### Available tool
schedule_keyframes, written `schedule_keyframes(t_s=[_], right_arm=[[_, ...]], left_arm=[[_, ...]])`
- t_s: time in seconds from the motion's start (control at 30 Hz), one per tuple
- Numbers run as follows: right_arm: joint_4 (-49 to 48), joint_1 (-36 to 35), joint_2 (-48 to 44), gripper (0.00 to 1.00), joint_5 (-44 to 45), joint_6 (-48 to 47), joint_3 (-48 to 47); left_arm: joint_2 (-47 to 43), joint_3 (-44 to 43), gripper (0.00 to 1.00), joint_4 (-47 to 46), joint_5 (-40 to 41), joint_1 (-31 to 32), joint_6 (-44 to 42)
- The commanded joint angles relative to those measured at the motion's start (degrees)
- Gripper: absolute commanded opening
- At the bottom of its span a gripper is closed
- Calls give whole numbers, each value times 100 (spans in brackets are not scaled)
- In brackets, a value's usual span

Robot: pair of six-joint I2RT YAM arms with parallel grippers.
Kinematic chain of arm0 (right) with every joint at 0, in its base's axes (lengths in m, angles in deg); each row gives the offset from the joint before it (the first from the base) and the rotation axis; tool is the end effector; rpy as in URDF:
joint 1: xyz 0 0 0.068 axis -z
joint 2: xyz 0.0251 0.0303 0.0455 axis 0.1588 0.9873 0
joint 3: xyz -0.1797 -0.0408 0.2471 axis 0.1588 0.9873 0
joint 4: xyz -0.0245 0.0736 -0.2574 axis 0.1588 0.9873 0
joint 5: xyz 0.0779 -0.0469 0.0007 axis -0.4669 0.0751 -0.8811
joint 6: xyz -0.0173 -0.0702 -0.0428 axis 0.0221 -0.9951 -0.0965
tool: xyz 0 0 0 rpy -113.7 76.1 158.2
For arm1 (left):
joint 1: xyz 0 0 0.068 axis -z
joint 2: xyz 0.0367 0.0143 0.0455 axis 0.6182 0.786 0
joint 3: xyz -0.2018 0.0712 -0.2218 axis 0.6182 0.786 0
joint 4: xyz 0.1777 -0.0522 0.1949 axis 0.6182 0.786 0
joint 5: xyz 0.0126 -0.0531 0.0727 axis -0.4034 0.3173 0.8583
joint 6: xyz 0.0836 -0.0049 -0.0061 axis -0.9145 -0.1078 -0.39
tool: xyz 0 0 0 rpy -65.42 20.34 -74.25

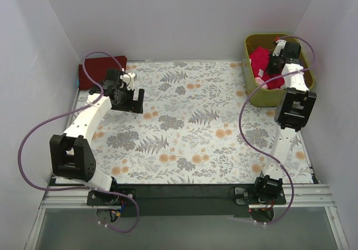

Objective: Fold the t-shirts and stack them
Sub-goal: Grab the tshirt from the pile, then move the tshirt to the center of the board

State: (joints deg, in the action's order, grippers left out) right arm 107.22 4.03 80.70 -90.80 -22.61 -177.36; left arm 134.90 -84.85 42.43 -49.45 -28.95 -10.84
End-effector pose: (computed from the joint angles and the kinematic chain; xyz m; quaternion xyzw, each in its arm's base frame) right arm 0.5973 -0.1234 0.2250 -0.0043 0.8976 0.0195 0.4404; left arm 0.3293 -0.0650 0.2779 -0.2030 0.9451 -0.1631 0.1972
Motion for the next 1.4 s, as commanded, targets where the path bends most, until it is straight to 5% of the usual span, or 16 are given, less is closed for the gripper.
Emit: schedule_keyframes(t_s=[0.0, 0.4, 0.6, 1.1, 1.37], right_arm=[[89, 160, -682, 1, -359, 115, -462], [-254, 274, -1948, 1, -913, 476, -50], [-395, 292, -2168, 1, -1220, 861, -637], [-2538, 230, -3811, 1, -1976, 2172, -771], [-3506, -788, -4365, 1, -2144, 1849, -867]], left_arm=[[-302, -73, 98, 111, 38, 8, -68], [-197, -301, 98, 121, -296, 8, -59], [-39, -415, 98, 103, -252, 8, 195], [296, -1013, 98, 129, -507, 8, 573], [208, -1031, 98, 129, -366, 8, 697]])
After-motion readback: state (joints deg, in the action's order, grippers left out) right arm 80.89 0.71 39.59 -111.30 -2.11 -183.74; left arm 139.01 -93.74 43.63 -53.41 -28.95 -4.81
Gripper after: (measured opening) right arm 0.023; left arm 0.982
